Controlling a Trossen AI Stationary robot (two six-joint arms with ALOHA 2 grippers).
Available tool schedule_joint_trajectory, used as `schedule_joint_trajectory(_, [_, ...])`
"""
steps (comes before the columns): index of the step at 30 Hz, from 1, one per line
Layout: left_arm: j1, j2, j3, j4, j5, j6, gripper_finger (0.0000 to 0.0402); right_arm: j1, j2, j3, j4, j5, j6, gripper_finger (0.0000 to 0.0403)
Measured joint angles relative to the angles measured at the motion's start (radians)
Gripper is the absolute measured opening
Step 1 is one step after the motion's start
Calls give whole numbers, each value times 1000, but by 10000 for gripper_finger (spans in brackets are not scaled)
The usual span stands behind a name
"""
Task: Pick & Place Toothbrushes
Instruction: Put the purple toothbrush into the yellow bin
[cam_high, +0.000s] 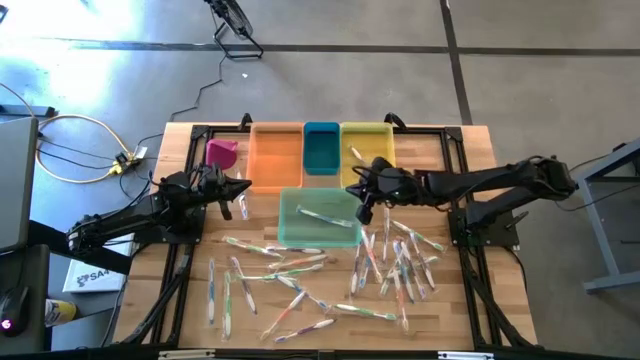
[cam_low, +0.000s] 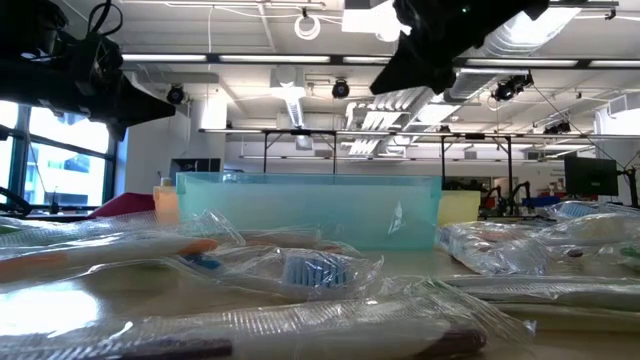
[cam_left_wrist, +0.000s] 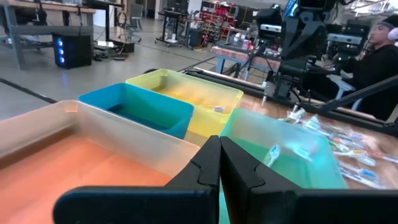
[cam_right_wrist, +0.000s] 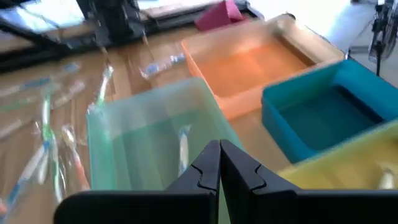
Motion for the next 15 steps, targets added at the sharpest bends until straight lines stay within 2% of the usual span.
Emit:
schedule_joint_trajectory(9, [0,0,0,-1,0,5,0,0,-18,0,-113,0,20,3])
schedule_joint_trajectory(15, [0,0,0,-1,0,5,0,20,-18,0,-85,0,8,3])
